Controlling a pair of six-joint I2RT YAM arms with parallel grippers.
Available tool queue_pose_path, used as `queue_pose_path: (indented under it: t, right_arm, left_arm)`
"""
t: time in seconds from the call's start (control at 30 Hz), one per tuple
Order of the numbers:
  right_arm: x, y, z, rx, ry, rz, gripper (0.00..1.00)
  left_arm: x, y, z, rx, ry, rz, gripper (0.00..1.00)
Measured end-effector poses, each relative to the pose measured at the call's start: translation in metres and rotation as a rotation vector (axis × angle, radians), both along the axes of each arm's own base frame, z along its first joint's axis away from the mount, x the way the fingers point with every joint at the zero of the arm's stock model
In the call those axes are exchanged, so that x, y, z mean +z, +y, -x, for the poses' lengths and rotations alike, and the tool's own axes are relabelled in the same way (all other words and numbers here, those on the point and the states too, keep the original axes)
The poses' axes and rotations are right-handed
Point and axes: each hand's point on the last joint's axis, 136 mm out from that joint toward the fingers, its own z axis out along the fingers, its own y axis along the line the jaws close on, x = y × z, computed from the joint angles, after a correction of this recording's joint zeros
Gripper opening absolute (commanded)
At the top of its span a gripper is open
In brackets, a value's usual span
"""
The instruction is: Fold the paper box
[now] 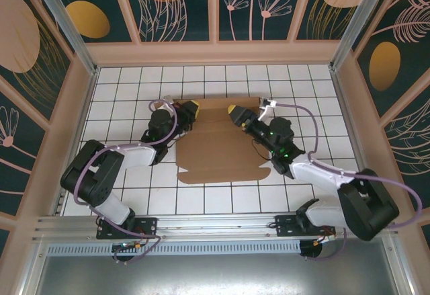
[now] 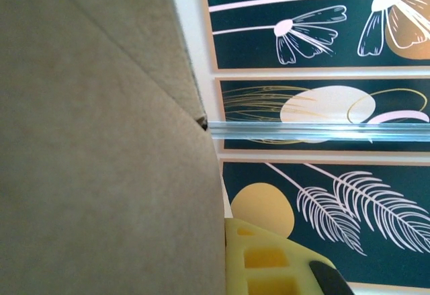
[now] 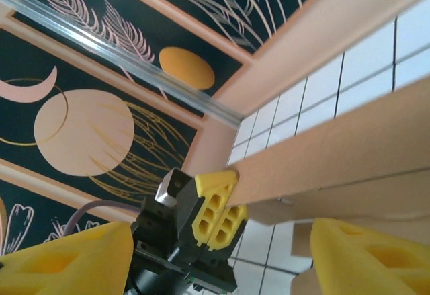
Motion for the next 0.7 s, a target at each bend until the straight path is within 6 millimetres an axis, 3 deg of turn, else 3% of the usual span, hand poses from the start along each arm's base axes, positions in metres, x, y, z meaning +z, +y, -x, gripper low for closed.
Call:
queue_pose_path:
  t: [0.27,0.57,0.7]
  right_arm:
    - [-0.029,0.027,-0.026,0.007,0.165,-0.136,0.72]
    - [-0.032,0.032,-0.035,-0.058,0.183,-0.219,0.46]
    - [-0.038,0.032,-0.044,-0.087,0.19,-0.232,0.33]
  left_arm:
    - [0.003,-0.016,0.003,-0.026,-0.005,0.029,0.0]
    - [0.004,-0.019,0.004,-0.016,0.001,0.042,0.0]
    - [-0.004,-0.018,0.002,-0.005,0.023,0.04,0.0]
